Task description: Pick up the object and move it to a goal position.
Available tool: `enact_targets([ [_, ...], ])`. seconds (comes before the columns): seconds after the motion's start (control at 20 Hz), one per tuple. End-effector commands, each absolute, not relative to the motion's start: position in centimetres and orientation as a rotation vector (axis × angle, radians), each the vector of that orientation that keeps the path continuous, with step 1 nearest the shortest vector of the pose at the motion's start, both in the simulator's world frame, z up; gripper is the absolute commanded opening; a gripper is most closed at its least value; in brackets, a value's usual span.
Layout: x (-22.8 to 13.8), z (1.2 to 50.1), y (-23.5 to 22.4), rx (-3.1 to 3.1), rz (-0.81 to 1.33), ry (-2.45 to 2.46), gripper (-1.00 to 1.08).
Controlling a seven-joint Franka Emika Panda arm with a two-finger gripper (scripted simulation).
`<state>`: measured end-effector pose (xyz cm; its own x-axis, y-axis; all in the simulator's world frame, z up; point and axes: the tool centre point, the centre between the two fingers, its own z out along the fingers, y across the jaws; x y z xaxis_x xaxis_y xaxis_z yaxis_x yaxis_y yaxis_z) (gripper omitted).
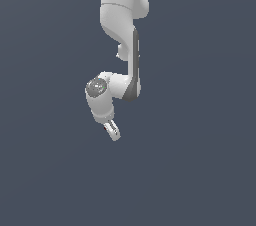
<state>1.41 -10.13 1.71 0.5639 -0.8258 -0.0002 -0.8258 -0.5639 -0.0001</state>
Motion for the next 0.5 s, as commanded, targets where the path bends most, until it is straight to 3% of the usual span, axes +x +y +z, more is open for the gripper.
enact_targets([
  [0.0, 1.4, 1.7, -10.1, -2.778, 0.000, 1.467, -1.00],
  [0.45, 1.0, 3.8, -7.2, -2.778, 0.000, 1.467, -1.00],
])
